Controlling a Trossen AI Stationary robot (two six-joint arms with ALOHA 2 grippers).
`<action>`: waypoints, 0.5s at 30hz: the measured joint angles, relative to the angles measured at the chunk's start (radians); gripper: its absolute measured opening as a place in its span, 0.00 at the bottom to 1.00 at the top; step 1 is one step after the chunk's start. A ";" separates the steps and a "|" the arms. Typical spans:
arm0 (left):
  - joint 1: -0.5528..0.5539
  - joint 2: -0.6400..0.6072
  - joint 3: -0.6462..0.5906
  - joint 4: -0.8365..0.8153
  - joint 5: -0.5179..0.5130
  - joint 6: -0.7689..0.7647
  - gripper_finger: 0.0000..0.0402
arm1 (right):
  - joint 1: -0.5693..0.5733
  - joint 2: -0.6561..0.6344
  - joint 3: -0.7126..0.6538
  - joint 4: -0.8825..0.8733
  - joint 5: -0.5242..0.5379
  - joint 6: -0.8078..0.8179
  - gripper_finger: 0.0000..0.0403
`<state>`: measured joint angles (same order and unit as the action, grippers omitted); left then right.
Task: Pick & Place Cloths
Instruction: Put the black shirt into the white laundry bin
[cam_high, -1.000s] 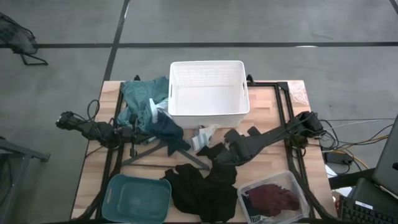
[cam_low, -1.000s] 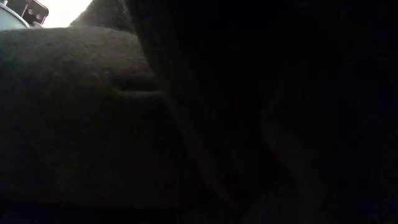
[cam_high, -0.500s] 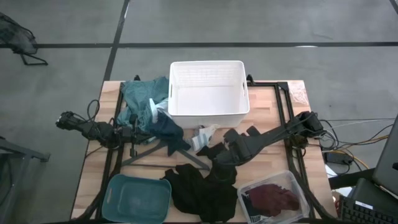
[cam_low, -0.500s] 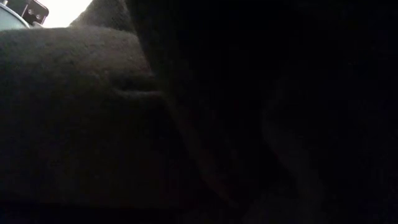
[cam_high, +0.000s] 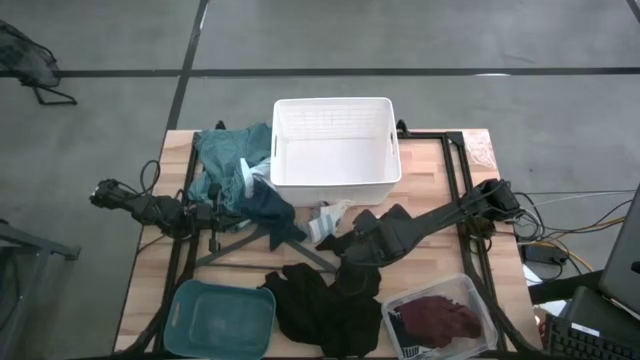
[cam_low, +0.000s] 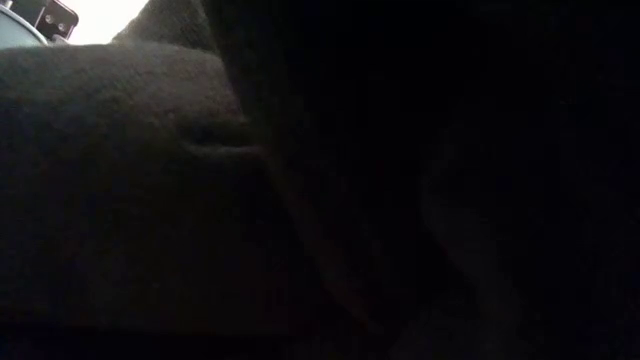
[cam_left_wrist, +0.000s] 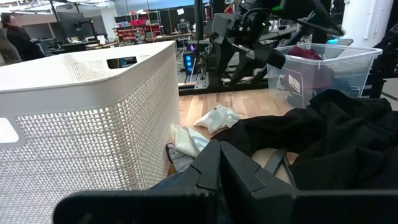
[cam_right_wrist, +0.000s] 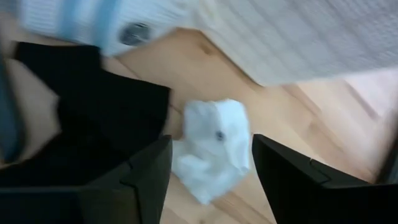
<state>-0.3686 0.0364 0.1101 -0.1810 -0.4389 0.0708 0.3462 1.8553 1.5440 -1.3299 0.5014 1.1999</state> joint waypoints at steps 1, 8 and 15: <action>0.000 0.000 0.000 0.000 0.000 0.000 0.03 | 0.000 0.000 0.000 0.030 0.000 -0.018 0.55; -0.001 0.000 0.000 0.000 0.000 0.000 0.03 | 0.005 0.000 0.000 0.265 -0.088 -0.222 0.54; -0.001 0.000 0.000 0.000 0.000 0.000 0.03 | 0.030 0.000 0.000 0.517 -0.413 -0.417 0.51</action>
<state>-0.3691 0.0368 0.1097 -0.1810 -0.4389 0.0708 0.3763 1.8553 1.5440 -0.8129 0.0887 0.7826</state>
